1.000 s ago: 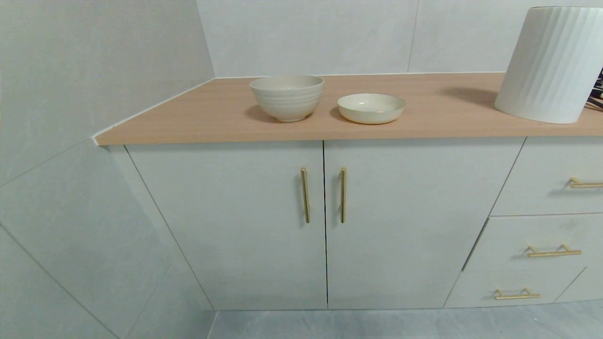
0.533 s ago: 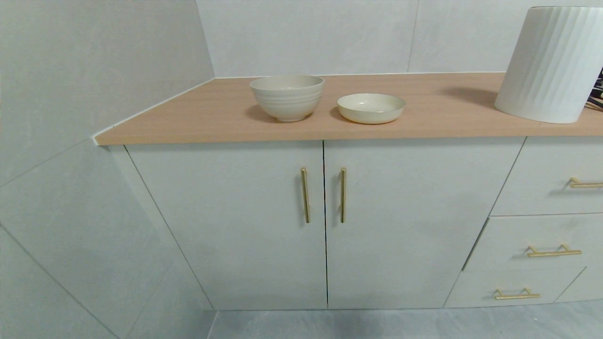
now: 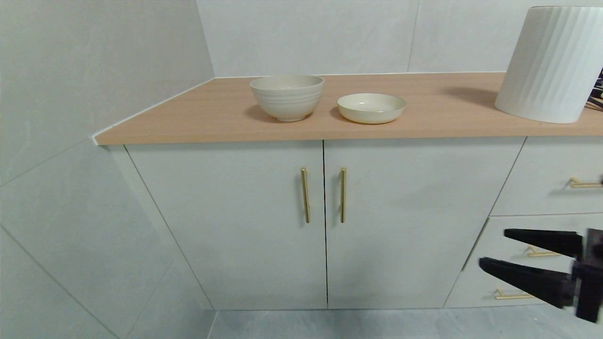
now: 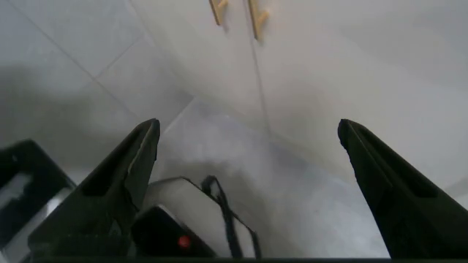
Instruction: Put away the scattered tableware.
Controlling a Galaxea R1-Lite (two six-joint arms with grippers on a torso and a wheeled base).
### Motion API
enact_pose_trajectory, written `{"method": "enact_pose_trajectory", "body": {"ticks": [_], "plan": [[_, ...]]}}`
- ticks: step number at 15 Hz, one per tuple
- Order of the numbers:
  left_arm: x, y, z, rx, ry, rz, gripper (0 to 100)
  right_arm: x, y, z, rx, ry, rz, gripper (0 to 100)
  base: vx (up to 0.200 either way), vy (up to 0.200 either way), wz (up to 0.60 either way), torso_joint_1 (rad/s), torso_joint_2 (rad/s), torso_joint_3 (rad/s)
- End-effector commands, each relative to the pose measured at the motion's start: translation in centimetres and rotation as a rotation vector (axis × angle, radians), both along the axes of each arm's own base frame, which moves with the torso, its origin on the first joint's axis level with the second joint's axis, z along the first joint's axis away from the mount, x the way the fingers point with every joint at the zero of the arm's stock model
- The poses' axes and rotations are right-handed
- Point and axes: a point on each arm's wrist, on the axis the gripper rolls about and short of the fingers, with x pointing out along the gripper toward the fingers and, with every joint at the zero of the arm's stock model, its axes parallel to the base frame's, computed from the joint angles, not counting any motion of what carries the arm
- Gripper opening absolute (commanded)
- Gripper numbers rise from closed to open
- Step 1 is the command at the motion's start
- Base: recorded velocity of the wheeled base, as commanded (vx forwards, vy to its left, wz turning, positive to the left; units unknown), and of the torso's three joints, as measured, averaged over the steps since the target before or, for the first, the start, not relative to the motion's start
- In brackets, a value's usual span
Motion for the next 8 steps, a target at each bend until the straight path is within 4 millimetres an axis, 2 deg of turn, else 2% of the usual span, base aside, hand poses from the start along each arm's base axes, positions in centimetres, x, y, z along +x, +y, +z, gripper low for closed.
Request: {"method": "enact_pose_trajectory", "body": {"ticks": [1, 5, 6, 8], "plan": [[0.0, 0.0, 0.0, -0.002, 0.001, 0.0, 100, 6.4, 6.4, -0.9, 0.016, 0.105, 0.07, 100, 0.0, 0.0, 0.0, 0.0, 0.0, 0.0], [0.0, 0.0, 0.0, -0.006, 0.001, 0.0, 100, 10.5, 9.2, -0.9, 0.044, 0.142, 0.068, 100, 0.0, 0.0, 0.0, 0.0, 0.0, 0.0], [0.0, 0.0, 0.0, -0.006, 0.001, 0.0, 100, 10.9, 9.5, -1.0, 0.044, 0.142, 0.07, 100, 0.0, 0.0, 0.0, 0.0, 0.0, 0.0], [0.0, 0.0, 0.0, -0.005, 0.001, 0.0, 100, 13.7, 11.4, -1.6, 0.041, 0.146, 0.073, 100, 0.0, 0.0, 0.0, 0.0, 0.0, 0.0]]}}
